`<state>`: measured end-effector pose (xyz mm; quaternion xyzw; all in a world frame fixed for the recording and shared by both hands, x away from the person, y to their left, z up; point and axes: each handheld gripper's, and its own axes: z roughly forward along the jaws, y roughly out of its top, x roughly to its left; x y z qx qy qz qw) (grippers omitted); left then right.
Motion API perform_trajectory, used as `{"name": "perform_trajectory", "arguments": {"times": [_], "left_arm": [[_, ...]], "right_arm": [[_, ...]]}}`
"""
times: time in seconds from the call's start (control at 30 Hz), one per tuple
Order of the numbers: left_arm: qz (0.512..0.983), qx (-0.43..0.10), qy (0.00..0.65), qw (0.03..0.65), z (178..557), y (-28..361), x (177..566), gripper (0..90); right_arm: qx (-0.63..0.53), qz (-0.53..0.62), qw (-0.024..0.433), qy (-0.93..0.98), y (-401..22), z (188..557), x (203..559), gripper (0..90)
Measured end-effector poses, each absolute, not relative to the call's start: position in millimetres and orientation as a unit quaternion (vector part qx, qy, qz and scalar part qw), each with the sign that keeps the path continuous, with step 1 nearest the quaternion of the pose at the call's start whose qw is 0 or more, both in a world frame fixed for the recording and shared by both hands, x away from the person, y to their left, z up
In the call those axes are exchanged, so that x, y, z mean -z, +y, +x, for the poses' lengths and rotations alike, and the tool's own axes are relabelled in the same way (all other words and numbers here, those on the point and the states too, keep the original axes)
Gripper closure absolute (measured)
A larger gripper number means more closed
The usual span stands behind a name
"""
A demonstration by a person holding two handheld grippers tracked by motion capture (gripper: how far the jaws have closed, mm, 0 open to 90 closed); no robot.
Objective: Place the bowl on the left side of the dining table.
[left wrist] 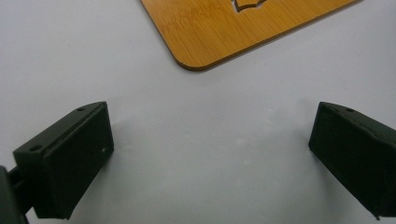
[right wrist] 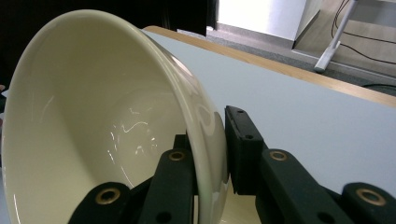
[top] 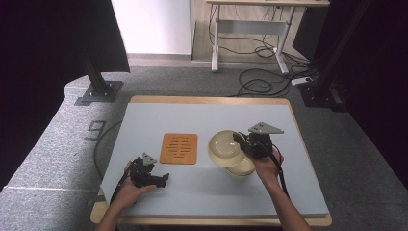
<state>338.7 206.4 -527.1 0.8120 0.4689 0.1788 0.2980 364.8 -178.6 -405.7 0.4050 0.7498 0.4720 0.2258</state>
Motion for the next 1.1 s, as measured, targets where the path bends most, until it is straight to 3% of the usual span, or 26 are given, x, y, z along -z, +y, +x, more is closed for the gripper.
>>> {"name": "perform_trajectory", "arguments": {"times": [1.1], "left_arm": [[0.812,-0.179,0.469,0.298,338.7,206.4,527.2,0.1]], "right_arm": [[-0.465,0.389,0.229,0.762,-160.2,367.4,402.8,80.1]]}}
